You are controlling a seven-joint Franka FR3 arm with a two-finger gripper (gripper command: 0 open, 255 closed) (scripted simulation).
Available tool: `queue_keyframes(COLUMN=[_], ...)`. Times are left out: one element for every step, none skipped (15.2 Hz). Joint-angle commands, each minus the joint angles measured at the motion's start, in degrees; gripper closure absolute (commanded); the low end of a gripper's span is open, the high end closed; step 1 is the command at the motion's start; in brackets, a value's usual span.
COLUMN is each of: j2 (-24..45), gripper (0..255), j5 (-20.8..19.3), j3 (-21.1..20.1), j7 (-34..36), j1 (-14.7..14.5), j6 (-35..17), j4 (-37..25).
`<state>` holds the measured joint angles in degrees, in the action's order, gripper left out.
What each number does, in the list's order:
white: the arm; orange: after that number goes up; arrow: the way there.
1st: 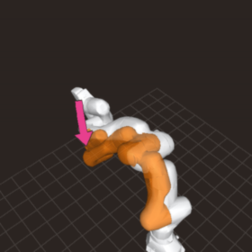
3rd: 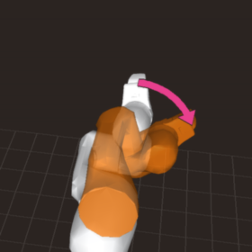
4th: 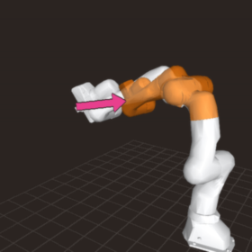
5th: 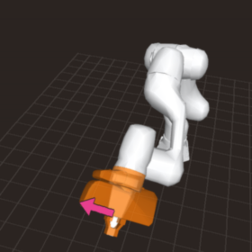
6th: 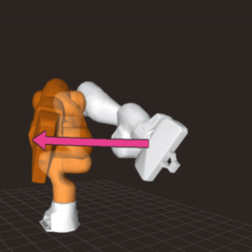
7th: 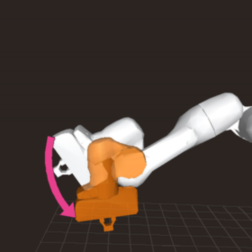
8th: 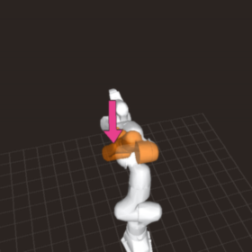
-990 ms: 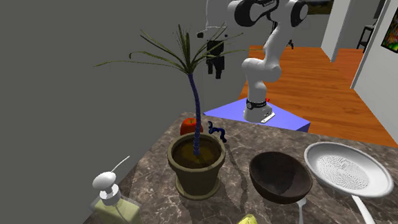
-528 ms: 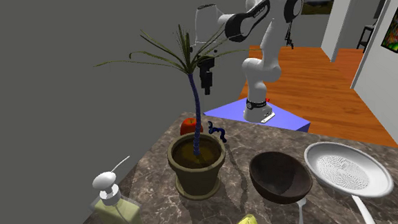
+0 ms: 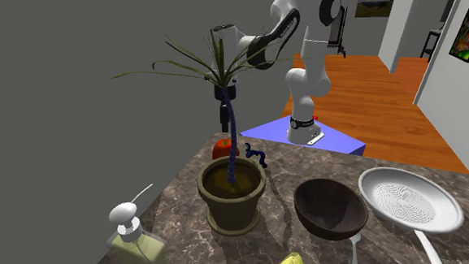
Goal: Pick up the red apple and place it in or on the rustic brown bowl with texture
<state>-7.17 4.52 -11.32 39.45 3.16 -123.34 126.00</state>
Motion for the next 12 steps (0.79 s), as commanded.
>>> queue_keyframes(j2=[2.6, 3.0, 3.4, 3.8, 4.2, 4.6, 5.0, 5.3, 5.3, 5.3, 5.3, 5.3], gripper=[0, 0, 0, 0, 0, 0, 0, 0, 0, 0, 0, 0], j5=[-0.4, -0.5, -0.6, -0.6, -0.7, -0.8, -0.9, -0.9, -0.9, -0.9, -0.9, -0.9], j3=[-0.3, -0.3, -0.3, -0.4, -0.4, -0.4, -0.5, -0.5, -0.5, -0.5, -0.5, -0.5], j7=[1.6, 1.7, 1.7, 1.8, 1.9, 1.9, 2.0, 2.0, 2.0, 2.0, 2.0, 2.0], j1=[0.1, 0.0, 0.0, 0.0, 0.0, 0.0, -0.1, -0.1, -0.1, -0.1, -0.1, -0.1], j6=[-1.7, -2.4, -3.2, -3.9, -4.7, -5.4, -6.2, -6.6, -6.6, -6.6, -6.6, -6.6], j4=[-1.0, -0.6, -0.2, 0.2, 0.5, 0.8, 1.2, 1.4, 1.3, 1.3, 1.3, 1.3])
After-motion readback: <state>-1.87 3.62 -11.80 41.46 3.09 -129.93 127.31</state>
